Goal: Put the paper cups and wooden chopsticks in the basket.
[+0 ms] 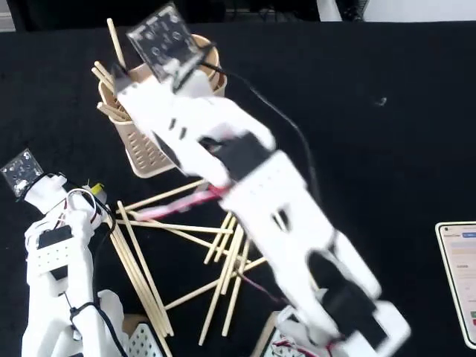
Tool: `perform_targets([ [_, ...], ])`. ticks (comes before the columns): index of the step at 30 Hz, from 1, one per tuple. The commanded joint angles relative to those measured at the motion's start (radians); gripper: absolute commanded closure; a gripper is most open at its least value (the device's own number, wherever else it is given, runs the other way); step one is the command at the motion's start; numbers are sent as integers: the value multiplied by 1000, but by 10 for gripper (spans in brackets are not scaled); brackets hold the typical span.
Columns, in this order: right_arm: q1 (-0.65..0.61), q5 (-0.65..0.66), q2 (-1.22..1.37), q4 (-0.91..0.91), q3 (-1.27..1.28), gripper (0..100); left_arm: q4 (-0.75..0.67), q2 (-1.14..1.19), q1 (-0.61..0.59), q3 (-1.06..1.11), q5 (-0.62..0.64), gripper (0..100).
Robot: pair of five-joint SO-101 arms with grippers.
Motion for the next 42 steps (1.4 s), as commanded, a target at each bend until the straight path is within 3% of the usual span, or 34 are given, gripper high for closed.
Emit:
perform_targets([
  [1, 0, 3, -220, 308, 62, 877, -14, -18, -5, -12, 2, 773],
  [5, 9, 5, -381, 517, 283, 877, -15, -18, -4, -12, 2, 773],
  [8, 34, 5, -466, 549, 526, 877, -15, -18, -7, -12, 2, 773],
  [11, 89, 5, -492, 442, 776, 858, -15, -18, -7, -12, 2, 773],
  [15, 196, -6, -475, 210, 1032, 698, -15, -18, -8, -12, 2, 773],
  [17, 239, -44, -441, 121, 1081, 669, -15, -18, -8, -12, 2, 773],
  [23, 279, -308, -297, -51, 1084, 703, -15, -18, -7, -10, 2, 773],
  [28, 285, -331, -130, -181, 1055, 705, -15, -18, -8, -10, 2, 773],
  [39, 267, -330, 163, -183, 822, 711, -15, -18, -8, -10, 2, 773],
  [42, 265, -324, 236, -183, 786, 799, -15, -18, -8, -10, 2, 773],
])
